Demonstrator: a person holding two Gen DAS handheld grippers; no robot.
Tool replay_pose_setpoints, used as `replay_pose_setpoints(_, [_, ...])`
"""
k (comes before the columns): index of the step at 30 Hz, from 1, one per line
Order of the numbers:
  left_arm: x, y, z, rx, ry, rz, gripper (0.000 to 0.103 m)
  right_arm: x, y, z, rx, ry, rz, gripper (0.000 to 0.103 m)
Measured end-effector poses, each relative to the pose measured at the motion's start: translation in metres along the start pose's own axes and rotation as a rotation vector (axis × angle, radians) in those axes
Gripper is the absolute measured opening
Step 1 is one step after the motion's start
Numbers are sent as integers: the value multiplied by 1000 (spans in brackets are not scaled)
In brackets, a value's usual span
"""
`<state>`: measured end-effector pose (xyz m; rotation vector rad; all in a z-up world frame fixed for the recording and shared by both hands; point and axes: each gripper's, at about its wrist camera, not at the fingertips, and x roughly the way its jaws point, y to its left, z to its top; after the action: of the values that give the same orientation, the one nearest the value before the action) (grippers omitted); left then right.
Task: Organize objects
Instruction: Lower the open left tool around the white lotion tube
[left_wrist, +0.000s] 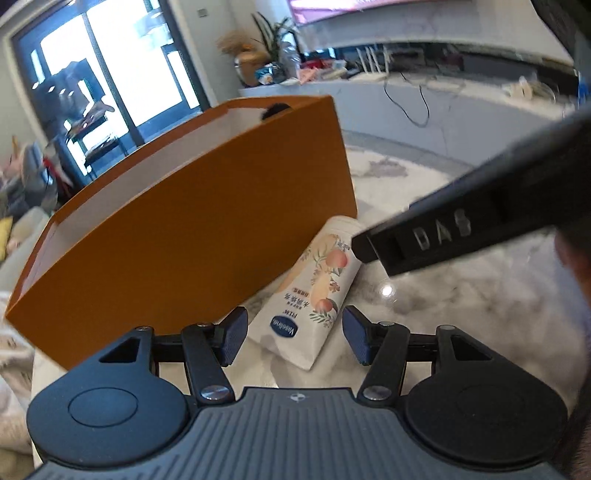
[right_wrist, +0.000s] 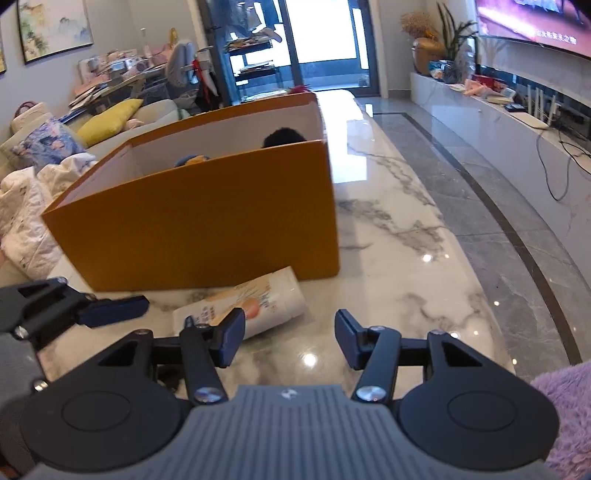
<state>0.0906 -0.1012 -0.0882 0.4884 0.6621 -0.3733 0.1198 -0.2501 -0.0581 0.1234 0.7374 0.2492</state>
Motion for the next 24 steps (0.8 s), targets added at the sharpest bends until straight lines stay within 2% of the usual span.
replay_pose_setpoints(3, [10, -7, -1, 53, -8, 20, 67, 8, -11, 4, 73, 24, 26, 56])
replay_pose_setpoints(6, [15, -9, -3, 64, -40, 25, 70, 14, -14, 8, 107, 46, 48, 54])
replay_pose_setpoints(9, [18, -2, -4, 12, -42, -2, 70, 16, -10, 8, 97, 39, 66, 51])
replay_pose_setpoints(13, [19, 16, -8, -100, -28, -81, 69, 20, -5, 11, 70, 15, 67, 50])
replay_pose_setpoints(16, [19, 26, -9, -152, -11, -142, 58, 26, -4, 16, 70, 11, 70, 47])
replay_pose_setpoints(18, [17, 25, -8, -131, -6, -143, 52, 31, -2, 15, 70, 34, 71, 43])
replay_pose_setpoints(21, [11, 19, -9, -81, -17, -131, 37, 32, 1, 13, 50, 32, 64, 41])
replay_pose_setpoints(24, [-1, 16, -8, -73, -40, -132, 4, 30, 0, 13, 52, 20, 55, 38])
